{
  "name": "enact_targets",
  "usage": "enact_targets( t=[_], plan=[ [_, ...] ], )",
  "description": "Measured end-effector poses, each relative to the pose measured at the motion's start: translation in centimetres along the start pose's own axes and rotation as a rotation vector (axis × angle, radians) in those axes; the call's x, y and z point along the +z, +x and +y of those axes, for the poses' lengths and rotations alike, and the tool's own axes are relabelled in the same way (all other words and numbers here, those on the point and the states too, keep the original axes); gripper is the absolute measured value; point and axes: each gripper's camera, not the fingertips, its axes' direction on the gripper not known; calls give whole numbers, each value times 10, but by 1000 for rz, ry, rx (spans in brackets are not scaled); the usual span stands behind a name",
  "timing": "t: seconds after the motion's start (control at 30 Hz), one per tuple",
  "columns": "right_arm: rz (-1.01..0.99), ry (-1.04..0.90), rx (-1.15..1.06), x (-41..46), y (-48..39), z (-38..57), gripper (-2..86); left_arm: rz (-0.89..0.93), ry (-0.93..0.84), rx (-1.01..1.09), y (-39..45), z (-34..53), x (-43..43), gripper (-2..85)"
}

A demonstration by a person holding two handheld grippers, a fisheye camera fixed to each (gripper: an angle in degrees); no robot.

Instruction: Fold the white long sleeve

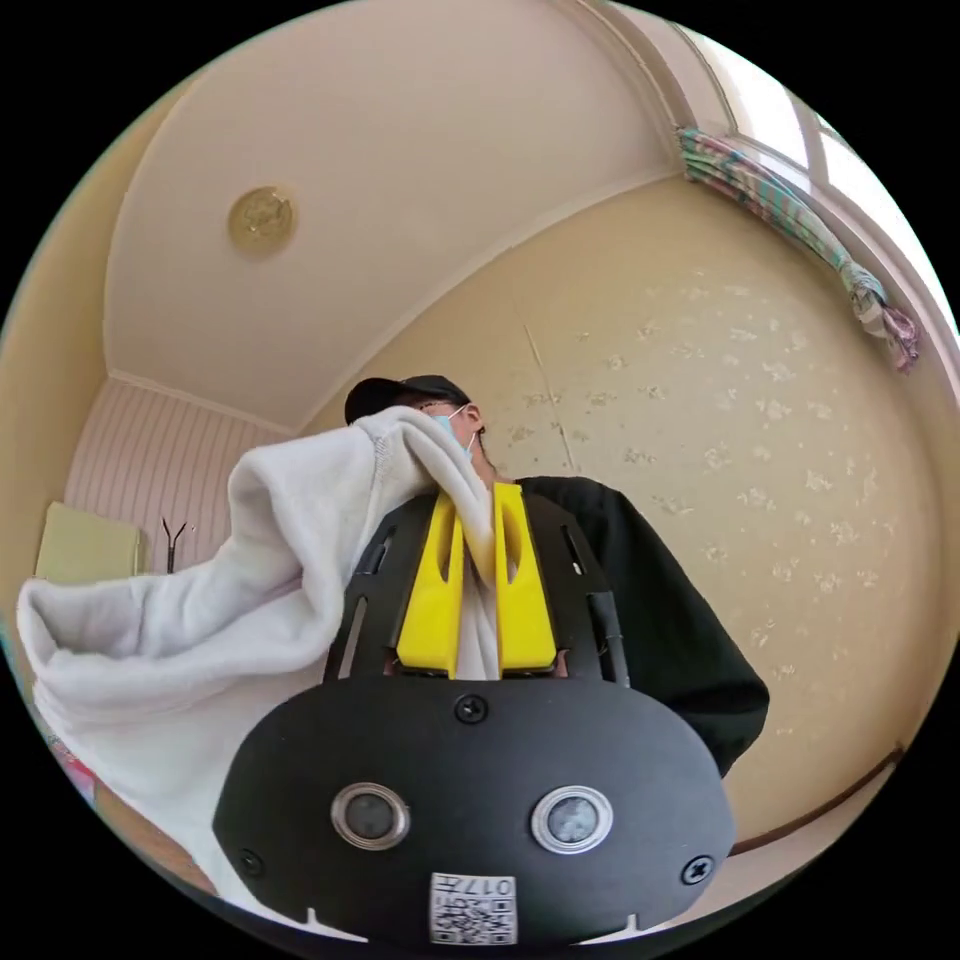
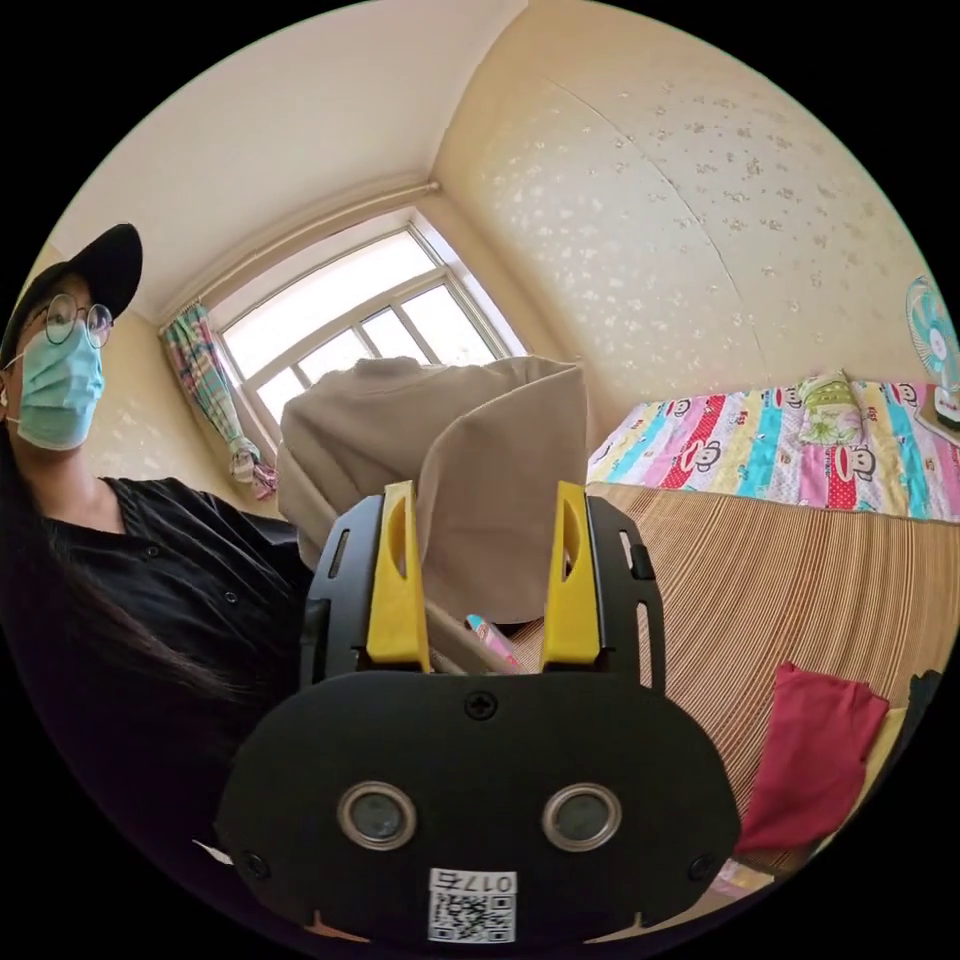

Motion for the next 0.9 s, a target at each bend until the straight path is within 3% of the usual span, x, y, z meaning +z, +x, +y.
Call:
enact_targets(
  t=[0.1, 0.27, 0.37, 0.5, 0.57, 0.67, 0.77, 0.9],
  plan=[
    [32, -47, 95, 11, 29, -11, 200, 31, -51, -65, -9, 7, 25, 51],
    [-408, -526, 363, 102, 105, 21, 204, 63, -51, -130, -15, 24, 57, 52],
    [-574, -656, 449, 132, 118, 52, 204, 92, -19, -141, -15, 31, 67, 52],
    [-965, -648, 578, 153, 134, 69, 192, 211, 40, -197, -35, 47, 85, 52],
    [-1062, -537, 579, 151, 140, 61, 99, 208, 27, -215, -40, 49, 93, 52],
    [-854, -333, 381, 92, 130, 12, 50, 72, -37, -229, -26, 39, 96, 52],
    [-622, -42, 196, 0, 99, -40, 42, -252, -116, -243, 17, 22, 87, 57],
    [-432, 276, -28, -86, 25, -69, 35, -995, -108, -388, 99, 36, 53, 58]
  ],
)
